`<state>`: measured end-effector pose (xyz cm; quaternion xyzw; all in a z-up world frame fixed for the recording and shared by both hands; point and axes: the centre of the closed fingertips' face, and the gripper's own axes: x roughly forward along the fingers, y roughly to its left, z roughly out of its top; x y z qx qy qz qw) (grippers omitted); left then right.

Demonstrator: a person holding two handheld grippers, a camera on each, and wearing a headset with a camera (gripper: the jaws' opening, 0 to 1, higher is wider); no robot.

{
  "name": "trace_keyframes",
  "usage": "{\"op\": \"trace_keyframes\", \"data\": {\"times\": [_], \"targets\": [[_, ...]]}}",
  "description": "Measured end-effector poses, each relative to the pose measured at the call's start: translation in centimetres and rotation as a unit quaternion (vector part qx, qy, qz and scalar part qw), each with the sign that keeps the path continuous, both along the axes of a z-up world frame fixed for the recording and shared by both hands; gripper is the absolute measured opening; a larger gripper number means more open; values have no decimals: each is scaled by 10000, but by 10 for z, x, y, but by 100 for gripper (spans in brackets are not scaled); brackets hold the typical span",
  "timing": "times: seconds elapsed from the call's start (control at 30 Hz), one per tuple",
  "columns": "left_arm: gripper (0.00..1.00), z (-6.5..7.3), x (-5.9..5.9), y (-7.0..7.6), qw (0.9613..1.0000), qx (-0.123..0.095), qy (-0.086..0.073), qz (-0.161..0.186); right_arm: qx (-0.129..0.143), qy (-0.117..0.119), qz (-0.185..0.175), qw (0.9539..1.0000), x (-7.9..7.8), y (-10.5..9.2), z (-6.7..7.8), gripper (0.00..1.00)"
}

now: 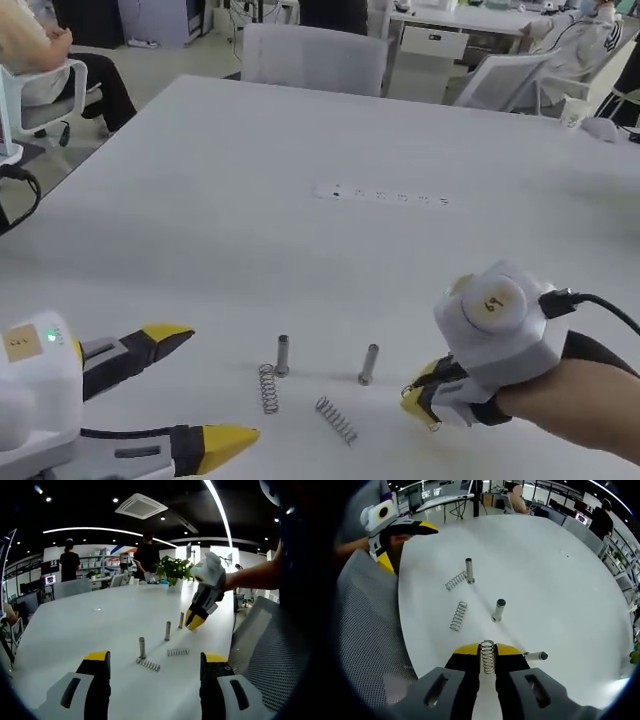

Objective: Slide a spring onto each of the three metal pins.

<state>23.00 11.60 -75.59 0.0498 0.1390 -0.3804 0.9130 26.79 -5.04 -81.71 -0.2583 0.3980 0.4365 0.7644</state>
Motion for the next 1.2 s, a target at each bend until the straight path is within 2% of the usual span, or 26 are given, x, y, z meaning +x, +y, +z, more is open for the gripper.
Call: {"op": "trace_keyframes", "data": {"times": [0.33, 0.43, 0.57, 0.73, 0.77, 0.8, 0.93, 1.1, 1.2], "targets": [[69, 8, 0, -2, 9999, -71, -67, -35, 552, -177, -229, 9981, -1, 7, 27, 8], [69, 17, 1, -6, 9998, -146, -106, -85, 910, -189, -299, 9952, -2, 16, 42, 8], [67, 26, 1, -12, 9995, -222, -138, -198, 1139, -281, -295, 9927, -1, 24, 58, 8], [65, 40, 0, -22, 9984, -377, -169, -386, 1668, -387, -272, 9849, -1, 41, 85, 8], [65, 41, 0, -23, 9983, -382, -179, -395, 1706, -383, -266, 9842, -2, 43, 87, 8], [64, 45, -1, -26, 9980, -395, -201, -441, 1918, -382, -253, 9804, -3, 50, 97, 8], [62, 53, -2, -30, 9971, -505, -236, -515, 2161, -433, -166, 9753, -7, 62, 113, 8], [57, 67, -3, -35, 9951, -743, -238, -609, 2664, -450, 38, 9628, -16, 81, 139, 8], [53, 74, -4, -38, 9934, -886, -229, -688, 2871, -442, 132, 9568, -21, 90, 151, 8]]}}
